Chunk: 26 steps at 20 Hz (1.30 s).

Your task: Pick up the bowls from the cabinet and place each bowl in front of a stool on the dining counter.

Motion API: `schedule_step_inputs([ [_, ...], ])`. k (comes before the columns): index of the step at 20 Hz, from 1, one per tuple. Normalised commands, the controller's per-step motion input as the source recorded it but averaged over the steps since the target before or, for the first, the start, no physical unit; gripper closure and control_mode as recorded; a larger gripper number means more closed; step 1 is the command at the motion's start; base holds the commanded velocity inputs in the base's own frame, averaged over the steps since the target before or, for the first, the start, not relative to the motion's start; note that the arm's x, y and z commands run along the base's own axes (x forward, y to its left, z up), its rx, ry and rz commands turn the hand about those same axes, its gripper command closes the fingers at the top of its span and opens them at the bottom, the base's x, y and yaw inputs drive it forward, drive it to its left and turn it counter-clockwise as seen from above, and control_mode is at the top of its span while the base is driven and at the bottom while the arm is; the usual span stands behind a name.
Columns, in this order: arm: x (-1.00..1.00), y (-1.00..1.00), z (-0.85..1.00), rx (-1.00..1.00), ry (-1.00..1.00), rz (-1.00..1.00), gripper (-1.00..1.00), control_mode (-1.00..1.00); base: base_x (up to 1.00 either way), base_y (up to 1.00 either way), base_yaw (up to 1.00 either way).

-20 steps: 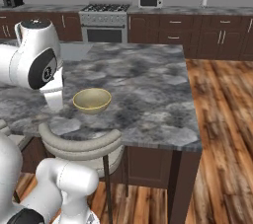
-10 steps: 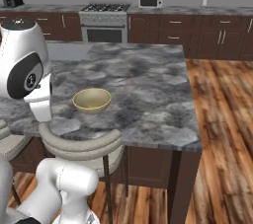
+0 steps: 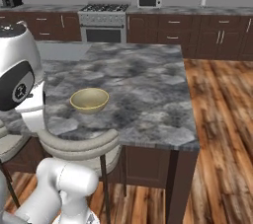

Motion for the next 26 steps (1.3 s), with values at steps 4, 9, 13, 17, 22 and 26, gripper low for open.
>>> schedule_step_inputs([
  [4,0.0,0.0,0.0,0.0,0.0,0.0,-1.0,1.0,-0.13,-0.78,-0.36],
  [9,0.0,0.0,0.0,0.0,0.0,0.0,-1.0,1.0,-0.24,-0.83,-0.65],
  [13,0.0,0.0,0.0,0.0,0.0,0.0,-1.0,1.0,-0.02,-0.52,-0.77],
  [17,0.0,0.0,0.0,0.0,0.0,0.0,-1.0,1.0,0.0,-0.33,-0.86],
  [22,0.0,0.0,0.0,0.0,0.0,0.0,-1.0,1.0,0.0,-0.2,-0.9],
  [26,0.0,0.0,0.0,0.0,0.0,0.0,-1.0,1.0,0.02,-0.47,-0.81],
])
